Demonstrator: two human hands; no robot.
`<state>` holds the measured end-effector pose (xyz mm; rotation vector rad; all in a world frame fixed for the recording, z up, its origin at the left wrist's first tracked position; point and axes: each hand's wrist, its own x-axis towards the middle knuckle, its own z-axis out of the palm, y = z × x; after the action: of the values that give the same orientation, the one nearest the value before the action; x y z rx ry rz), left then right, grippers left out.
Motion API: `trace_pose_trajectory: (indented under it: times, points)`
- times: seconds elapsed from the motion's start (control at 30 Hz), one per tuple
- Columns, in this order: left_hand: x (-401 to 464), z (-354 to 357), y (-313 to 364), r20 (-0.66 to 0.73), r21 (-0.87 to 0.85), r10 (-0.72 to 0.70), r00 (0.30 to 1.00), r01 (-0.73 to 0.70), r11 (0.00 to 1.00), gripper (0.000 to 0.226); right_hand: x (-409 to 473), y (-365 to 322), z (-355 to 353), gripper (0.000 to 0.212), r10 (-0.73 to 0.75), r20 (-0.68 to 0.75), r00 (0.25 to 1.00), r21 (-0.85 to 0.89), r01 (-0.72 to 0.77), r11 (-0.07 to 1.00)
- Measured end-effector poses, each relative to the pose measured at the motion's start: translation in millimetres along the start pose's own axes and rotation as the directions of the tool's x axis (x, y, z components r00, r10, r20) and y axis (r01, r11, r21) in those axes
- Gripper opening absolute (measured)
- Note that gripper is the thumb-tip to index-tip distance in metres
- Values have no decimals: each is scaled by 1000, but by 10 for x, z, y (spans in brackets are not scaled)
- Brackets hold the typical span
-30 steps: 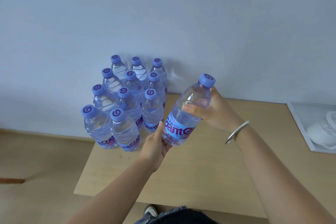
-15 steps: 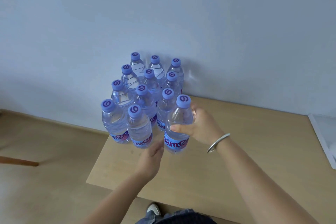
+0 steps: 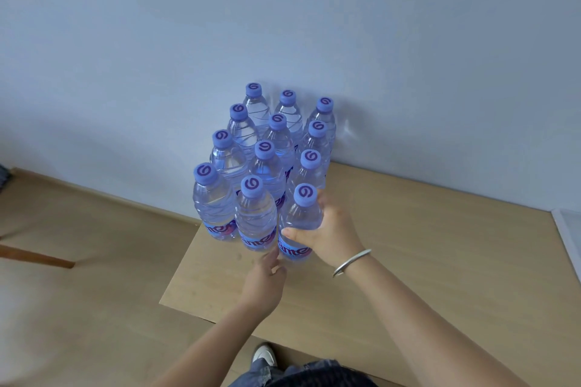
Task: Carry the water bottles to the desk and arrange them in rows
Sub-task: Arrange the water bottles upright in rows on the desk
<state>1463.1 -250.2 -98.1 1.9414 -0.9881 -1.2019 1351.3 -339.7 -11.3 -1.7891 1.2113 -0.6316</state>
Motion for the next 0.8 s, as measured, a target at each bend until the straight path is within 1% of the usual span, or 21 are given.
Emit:
trace_pose_trajectory:
  times: [0.17, 0.33, 0.57, 0.73, 0.8]
  points:
    - [7, -57, 39, 4, -14, 0, 1000, 0, 1000, 47, -23, 18, 128, 66, -10, -51, 999, 15, 11, 1000]
    - [-2, -74, 93, 2, -25, 16, 1000, -16, 1000, 44, -30, 26, 150, 66, -21, -76, 997, 9, 21, 1000]
    - [-6, -132, 82, 44, -2, -3, 999, 3, 1000, 46, -32, 19, 179, 68, 25, -46, 999, -43, -27, 999]
    - [-26, -199, 67, 76, 20, -18, 997, 16, 1000, 45, -82, -30, 197, 64, 26, -65, 998, -69, -31, 997]
    - [-39, -216, 79, 89, 36, -4, 996, 1, 999, 45, -100, -59, 195, 64, 30, -72, 997, -95, -36, 995]
